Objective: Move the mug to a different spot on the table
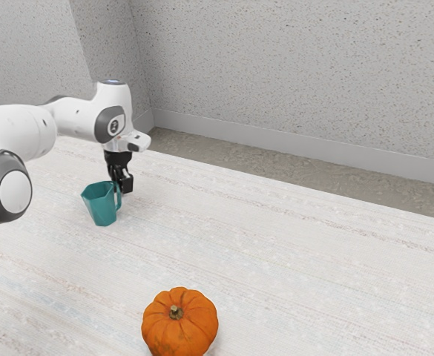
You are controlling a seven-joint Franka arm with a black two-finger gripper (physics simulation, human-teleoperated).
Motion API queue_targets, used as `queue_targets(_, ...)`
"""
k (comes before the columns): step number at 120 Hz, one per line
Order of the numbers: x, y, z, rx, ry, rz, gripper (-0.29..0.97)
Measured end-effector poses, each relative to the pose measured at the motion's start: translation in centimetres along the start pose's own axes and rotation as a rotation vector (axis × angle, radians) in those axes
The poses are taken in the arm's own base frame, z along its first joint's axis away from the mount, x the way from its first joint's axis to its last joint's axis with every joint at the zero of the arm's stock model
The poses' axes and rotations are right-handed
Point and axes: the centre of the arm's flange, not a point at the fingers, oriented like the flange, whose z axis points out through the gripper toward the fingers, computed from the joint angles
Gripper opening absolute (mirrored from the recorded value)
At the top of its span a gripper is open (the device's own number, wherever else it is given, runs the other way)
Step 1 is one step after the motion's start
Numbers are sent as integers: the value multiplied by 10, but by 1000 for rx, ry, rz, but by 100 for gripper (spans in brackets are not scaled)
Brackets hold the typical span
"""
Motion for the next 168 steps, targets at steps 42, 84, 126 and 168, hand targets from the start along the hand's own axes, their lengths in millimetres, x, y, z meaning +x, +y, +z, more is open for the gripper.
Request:
queue_targets(42,7,20,-10,30,-111,-77,18)
queue_targets(84,10,40,-18,66,-238,-129,3)
queue_targets(126,34,96,-58,113,-327,-124,-5)
queue_targets(168,103,263,-98,103,-343,-74,-7)
